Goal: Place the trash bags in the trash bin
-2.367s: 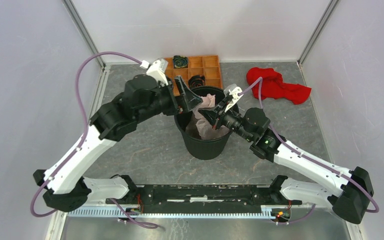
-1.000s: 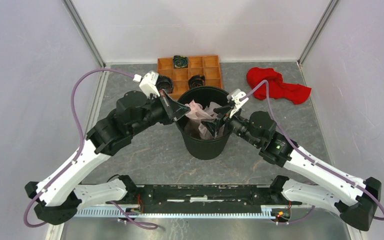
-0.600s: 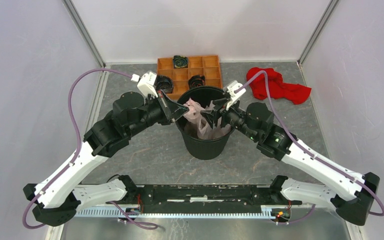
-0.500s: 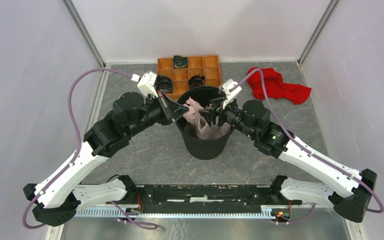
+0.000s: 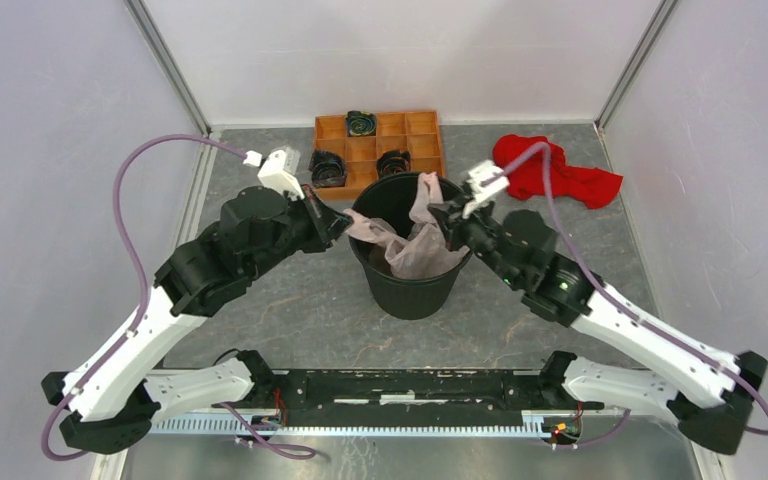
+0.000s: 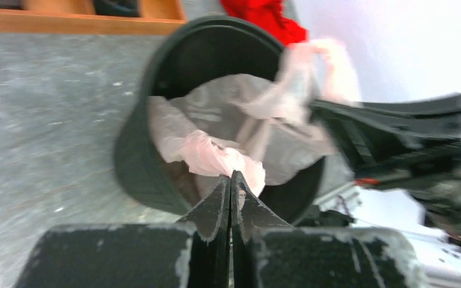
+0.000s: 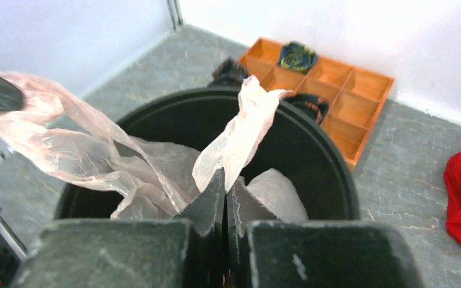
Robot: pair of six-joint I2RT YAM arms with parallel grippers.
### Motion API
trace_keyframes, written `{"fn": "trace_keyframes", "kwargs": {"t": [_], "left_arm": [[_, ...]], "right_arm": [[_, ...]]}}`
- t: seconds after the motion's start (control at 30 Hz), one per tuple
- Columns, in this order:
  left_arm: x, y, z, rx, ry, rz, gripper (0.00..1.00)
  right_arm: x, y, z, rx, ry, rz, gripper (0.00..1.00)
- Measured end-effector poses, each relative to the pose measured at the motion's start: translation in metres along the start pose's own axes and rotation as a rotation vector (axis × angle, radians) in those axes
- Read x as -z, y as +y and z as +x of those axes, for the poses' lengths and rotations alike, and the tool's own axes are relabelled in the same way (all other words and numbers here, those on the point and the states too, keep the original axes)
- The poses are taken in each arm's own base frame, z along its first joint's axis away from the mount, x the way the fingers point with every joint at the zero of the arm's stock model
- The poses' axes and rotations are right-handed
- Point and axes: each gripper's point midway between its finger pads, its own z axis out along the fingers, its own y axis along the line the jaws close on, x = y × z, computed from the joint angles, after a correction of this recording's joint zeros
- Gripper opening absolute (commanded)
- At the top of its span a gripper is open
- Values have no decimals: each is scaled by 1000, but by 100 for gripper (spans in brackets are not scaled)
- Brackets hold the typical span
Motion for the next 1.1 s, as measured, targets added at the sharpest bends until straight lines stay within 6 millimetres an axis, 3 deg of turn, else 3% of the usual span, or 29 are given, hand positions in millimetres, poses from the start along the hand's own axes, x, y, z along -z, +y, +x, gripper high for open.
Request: {"fn": "trace_keyframes", "kwargs": {"t": [0.13,0.27,0.4,0.5,0.7,0.87,0.93,1.1], "left_arm": [[15,40,-7,-64,-45,-182,9],[30,70,-11,-105,-67,-325,40],[34,69,-11,-110,-56,-323,82],[35,59,-12,-106,-40,-284,99],[33,44,-10,-91,-8,-221,100],[19,32,1,-86,50,-170,98],[11,31,8,-87,75,-162,85],[0,39,24,-78,124,-197,27]], "right_arm": [[34,-9,-29,-75,-139,5,1],[53,-4,-54,-164,-273,-53,1],[52,7,-61,-206,-306,-110,1],[47,14,-56,-209,-287,-138,1],[49,18,-54,-225,-291,-160,1],[48,18,-46,-234,-283,-161,1],[48,18,-46,-238,-283,-161,1],[52,17,-49,-240,-292,-161,1]]}}
